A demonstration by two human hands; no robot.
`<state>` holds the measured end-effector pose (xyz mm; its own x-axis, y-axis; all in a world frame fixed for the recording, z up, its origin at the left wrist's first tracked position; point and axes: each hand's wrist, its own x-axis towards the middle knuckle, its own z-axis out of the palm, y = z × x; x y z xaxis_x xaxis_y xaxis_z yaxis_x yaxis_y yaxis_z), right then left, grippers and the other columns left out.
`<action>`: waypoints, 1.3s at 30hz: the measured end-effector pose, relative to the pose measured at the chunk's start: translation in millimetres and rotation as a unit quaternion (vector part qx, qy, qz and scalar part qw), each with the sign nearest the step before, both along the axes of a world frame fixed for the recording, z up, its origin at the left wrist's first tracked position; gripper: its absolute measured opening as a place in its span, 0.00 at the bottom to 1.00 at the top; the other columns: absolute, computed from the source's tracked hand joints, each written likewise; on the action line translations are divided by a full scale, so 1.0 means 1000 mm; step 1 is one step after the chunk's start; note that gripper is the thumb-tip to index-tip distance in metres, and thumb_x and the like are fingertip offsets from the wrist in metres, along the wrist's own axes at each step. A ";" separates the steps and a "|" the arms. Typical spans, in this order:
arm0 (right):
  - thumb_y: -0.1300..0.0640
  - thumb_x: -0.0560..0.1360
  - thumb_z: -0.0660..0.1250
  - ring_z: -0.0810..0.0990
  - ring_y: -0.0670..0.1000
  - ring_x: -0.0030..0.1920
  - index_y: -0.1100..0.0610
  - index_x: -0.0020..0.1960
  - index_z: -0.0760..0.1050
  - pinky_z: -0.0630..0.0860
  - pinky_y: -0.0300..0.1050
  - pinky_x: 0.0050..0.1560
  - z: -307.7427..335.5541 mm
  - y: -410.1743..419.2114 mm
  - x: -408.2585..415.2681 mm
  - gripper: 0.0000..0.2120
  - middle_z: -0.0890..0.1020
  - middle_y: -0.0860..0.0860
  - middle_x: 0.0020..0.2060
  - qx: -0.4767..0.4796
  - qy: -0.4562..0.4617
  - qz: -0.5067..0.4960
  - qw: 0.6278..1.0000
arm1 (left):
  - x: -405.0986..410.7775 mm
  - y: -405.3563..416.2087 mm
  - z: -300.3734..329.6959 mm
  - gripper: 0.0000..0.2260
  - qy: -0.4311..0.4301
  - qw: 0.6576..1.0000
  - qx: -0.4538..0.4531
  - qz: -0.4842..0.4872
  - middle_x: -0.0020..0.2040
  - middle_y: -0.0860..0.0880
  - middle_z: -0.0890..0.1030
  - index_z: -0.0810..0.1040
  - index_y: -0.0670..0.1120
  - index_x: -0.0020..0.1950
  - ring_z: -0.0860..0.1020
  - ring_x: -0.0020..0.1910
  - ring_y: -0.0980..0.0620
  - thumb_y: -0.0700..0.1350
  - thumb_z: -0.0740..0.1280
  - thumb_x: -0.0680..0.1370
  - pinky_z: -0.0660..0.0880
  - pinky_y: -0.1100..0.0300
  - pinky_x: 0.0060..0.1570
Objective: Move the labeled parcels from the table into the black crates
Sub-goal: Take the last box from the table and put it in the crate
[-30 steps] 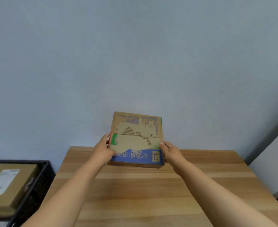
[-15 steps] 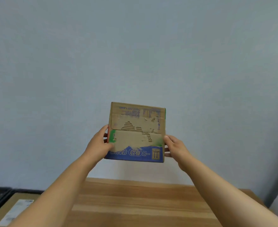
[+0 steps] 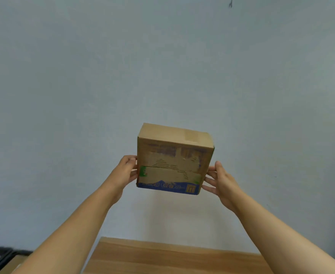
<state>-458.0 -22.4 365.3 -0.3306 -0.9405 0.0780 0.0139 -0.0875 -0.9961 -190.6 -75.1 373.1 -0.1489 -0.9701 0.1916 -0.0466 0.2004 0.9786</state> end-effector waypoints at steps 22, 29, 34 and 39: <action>0.38 0.80 0.49 0.81 0.55 0.49 0.52 0.59 0.75 0.77 0.52 0.44 -0.011 0.005 -0.017 0.24 0.83 0.57 0.52 0.038 -0.017 0.123 0.992 | 0.001 0.003 -0.005 0.19 0.073 0.994 -0.011 -0.084 0.59 0.57 0.75 0.68 0.58 0.64 0.73 0.61 0.53 0.61 0.61 0.75 0.71 0.53 0.59; 0.54 0.63 0.75 0.79 0.55 0.52 0.45 0.66 0.70 0.77 0.49 0.45 -0.009 0.010 -0.026 0.32 0.79 0.55 0.57 0.020 0.023 0.135 0.990 | 0.003 -0.002 -0.010 0.21 0.010 0.996 -0.020 -0.082 0.63 0.53 0.72 0.63 0.55 0.68 0.72 0.62 0.50 0.44 0.65 0.78 0.70 0.53 0.60; 0.68 0.71 0.71 0.82 0.55 0.44 0.53 0.68 0.67 0.78 0.49 0.47 0.006 0.004 -0.032 0.29 0.82 0.58 0.51 -0.011 0.005 0.093 0.996 | 0.002 -0.011 -0.014 0.28 -0.094 0.994 -0.047 0.007 0.69 0.48 0.69 0.63 0.46 0.71 0.66 0.69 0.49 0.41 0.70 0.74 0.65 0.55 0.64; 0.69 0.64 0.73 0.84 0.55 0.45 0.55 0.67 0.67 0.79 0.45 0.43 0.026 0.006 -0.037 0.34 0.81 0.59 0.53 -0.005 0.063 0.133 0.989 | 0.003 -0.022 -0.004 0.43 -0.296 0.932 -0.159 0.139 0.77 0.45 0.53 0.51 0.47 0.77 0.50 0.76 0.45 0.49 0.74 0.71 0.54 0.47 0.72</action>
<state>-494.7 -16.3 390.8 -0.0590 -0.9918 0.1135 -0.0869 -0.1082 -0.9903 -187.9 -96.6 368.9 -0.0712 -0.8949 0.4405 -0.6521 0.3759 0.6583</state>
